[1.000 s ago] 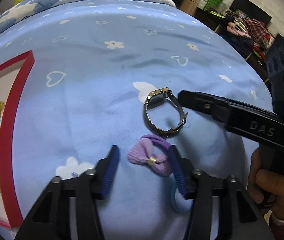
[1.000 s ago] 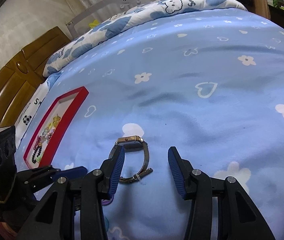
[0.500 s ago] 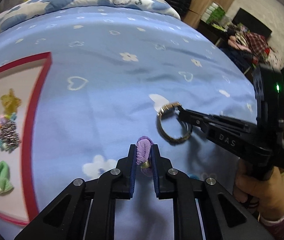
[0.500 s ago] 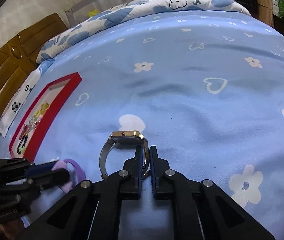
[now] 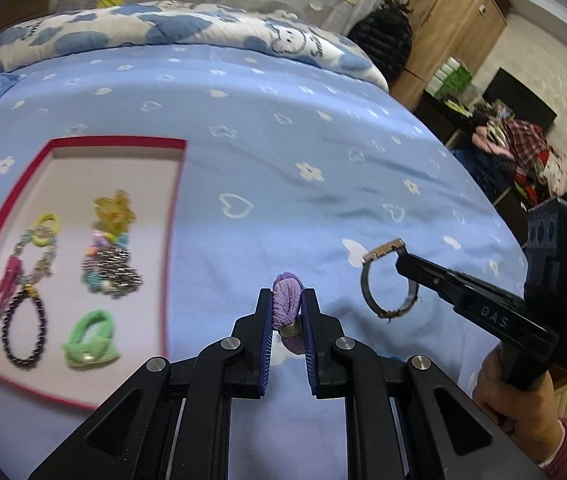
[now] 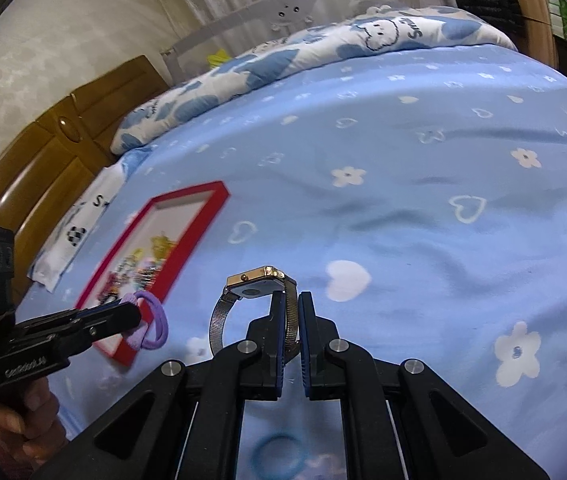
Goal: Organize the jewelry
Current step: 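Carry the purple bow tie and wristwatch into the tray and open both tools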
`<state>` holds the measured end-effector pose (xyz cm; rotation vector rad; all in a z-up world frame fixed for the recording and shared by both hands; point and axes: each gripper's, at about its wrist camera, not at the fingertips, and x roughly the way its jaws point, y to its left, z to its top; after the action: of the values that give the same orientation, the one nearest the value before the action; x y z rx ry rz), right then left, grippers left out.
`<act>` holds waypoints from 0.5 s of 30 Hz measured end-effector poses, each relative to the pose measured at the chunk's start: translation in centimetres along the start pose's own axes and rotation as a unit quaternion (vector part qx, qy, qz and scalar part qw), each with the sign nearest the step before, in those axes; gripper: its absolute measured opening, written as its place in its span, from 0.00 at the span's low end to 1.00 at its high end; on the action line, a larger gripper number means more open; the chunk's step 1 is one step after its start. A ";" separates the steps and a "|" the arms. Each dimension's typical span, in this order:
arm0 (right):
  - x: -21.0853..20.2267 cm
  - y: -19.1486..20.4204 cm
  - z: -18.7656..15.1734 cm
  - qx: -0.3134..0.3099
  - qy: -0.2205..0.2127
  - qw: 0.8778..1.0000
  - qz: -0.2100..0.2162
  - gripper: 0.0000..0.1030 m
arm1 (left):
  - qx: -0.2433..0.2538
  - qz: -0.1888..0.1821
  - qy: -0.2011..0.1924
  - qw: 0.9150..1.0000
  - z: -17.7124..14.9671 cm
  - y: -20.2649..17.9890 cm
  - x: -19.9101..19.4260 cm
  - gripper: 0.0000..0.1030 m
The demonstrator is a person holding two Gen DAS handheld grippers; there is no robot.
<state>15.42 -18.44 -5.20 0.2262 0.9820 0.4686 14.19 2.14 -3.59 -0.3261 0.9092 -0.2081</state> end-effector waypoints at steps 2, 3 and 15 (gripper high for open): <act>-0.2 1.0 0.1 -0.004 -0.003 1.000 0.009 0.05 | -0.006 0.003 -0.006 1.000 -0.3 0.7 -1.2 0.12; -0.2 1.4 0.2 -0.007 -0.004 1.000 0.012 0.05 | -0.010 0.005 -0.010 1.000 -0.4 1.1 -1.7 0.12; 0.6 5.9 0.3 -0.039 0.002 0.998 0.039 0.05 | -0.048 0.014 -0.034 0.998 -0.9 5.5 -6.2 0.12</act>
<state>14.36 -12.94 -3.19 0.1935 0.9584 0.5786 9.98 9.06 -1.55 -0.4055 0.8579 -0.1266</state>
